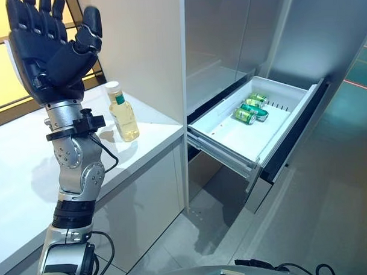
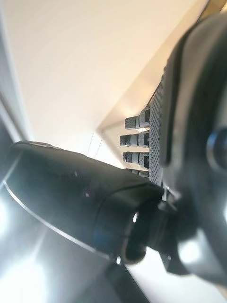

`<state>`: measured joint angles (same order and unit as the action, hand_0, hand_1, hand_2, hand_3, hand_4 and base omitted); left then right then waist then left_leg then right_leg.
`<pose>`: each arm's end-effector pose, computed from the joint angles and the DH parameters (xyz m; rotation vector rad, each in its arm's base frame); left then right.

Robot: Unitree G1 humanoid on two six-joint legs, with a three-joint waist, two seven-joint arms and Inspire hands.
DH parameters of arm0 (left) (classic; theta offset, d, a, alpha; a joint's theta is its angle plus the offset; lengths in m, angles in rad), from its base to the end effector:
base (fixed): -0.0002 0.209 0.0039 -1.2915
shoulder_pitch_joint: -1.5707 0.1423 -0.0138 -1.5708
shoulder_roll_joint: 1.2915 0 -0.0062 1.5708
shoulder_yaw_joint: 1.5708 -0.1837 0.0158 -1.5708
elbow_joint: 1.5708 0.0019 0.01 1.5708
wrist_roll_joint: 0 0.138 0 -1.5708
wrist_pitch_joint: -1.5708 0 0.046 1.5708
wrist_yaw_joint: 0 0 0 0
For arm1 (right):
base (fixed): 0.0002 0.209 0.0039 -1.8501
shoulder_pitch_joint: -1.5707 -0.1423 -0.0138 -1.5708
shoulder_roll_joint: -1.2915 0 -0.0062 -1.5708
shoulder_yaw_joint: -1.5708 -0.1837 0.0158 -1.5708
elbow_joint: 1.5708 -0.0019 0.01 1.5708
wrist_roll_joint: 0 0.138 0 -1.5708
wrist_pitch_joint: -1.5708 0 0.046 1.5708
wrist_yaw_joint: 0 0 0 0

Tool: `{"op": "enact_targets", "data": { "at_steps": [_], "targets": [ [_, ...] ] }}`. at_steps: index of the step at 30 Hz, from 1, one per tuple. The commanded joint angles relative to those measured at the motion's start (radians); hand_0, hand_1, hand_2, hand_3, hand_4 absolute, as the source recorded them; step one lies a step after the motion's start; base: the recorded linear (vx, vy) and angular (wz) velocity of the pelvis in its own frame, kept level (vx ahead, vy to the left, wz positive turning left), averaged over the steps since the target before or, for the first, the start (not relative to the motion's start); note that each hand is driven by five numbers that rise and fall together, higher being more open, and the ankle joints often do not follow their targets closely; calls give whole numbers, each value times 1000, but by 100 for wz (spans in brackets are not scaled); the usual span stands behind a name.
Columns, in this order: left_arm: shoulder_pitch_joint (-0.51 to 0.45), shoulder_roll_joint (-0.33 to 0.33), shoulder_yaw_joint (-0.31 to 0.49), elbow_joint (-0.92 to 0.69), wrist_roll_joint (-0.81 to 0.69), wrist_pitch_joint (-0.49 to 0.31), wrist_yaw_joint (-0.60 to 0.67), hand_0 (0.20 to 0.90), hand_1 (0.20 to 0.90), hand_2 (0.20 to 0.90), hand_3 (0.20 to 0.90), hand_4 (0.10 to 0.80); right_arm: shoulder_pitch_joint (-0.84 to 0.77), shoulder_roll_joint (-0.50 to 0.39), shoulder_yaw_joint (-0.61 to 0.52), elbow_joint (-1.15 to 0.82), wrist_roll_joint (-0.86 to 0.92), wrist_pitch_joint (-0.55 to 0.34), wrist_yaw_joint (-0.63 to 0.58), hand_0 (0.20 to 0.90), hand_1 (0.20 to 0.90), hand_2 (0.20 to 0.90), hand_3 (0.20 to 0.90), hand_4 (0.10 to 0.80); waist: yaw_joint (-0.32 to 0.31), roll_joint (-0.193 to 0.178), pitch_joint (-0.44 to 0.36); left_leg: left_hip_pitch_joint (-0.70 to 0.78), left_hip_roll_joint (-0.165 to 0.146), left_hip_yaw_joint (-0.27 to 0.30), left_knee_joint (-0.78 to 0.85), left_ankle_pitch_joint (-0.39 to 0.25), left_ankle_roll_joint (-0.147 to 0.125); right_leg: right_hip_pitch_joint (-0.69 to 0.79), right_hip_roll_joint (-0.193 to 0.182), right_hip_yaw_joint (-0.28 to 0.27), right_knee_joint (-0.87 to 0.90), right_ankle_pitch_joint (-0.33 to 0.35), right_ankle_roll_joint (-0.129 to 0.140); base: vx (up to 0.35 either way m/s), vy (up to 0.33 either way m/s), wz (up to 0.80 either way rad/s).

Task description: Put drinks into fridge and close the fridge

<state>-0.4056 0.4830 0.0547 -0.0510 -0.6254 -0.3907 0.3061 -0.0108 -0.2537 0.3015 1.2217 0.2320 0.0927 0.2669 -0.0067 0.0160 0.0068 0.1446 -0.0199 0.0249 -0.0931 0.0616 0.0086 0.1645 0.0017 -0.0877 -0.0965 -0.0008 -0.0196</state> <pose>0.2520 0.2203 0.1852 -0.2982 -0.8079 0.1959 0.0707 -0.2191 -0.1172 -0.0271 1.3394 0.1814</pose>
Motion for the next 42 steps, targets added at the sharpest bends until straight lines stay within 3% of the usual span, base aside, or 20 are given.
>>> {"op": "enact_targets", "data": {
  "at_steps": [1,6,16,42],
  "targets": [
    [-175,86,10,53,42,4,-11,900,900,900,900,800,-7,51,54,37,-26,10,14,900,900,900,900,800,-4,-21,-13,20,-20,3,6,-108,18,-8,-23,-3,23,-6,51,14,34,-1],
    [-169,138,-17,199,53,37,-56,900,900,900,900,800,-16,29,46,46,-43,9,31,900,900,900,900,800,-6,-13,-10,31,-21,9,6,-108,20,-4,-25,0,34,-12,53,25,44,-1],
    [-132,138,-38,354,55,68,-137,900,900,900,900,800,-11,15,24,63,-58,-4,42,900,900,900,900,800,-9,-9,-8,35,-23,12,6,-108,22,-2,-28,1,43,-16,58,8,9,0],
    [-109,117,-82,523,165,80,-132,900,900,900,900,800,1,-1,-11,82,-69,-30,51,900,900,900,900,800,-31,-2,5,44,-29,34,6,-114,29,-8,-33,21,49,-10,71,5,6,-2]
  ]
}}
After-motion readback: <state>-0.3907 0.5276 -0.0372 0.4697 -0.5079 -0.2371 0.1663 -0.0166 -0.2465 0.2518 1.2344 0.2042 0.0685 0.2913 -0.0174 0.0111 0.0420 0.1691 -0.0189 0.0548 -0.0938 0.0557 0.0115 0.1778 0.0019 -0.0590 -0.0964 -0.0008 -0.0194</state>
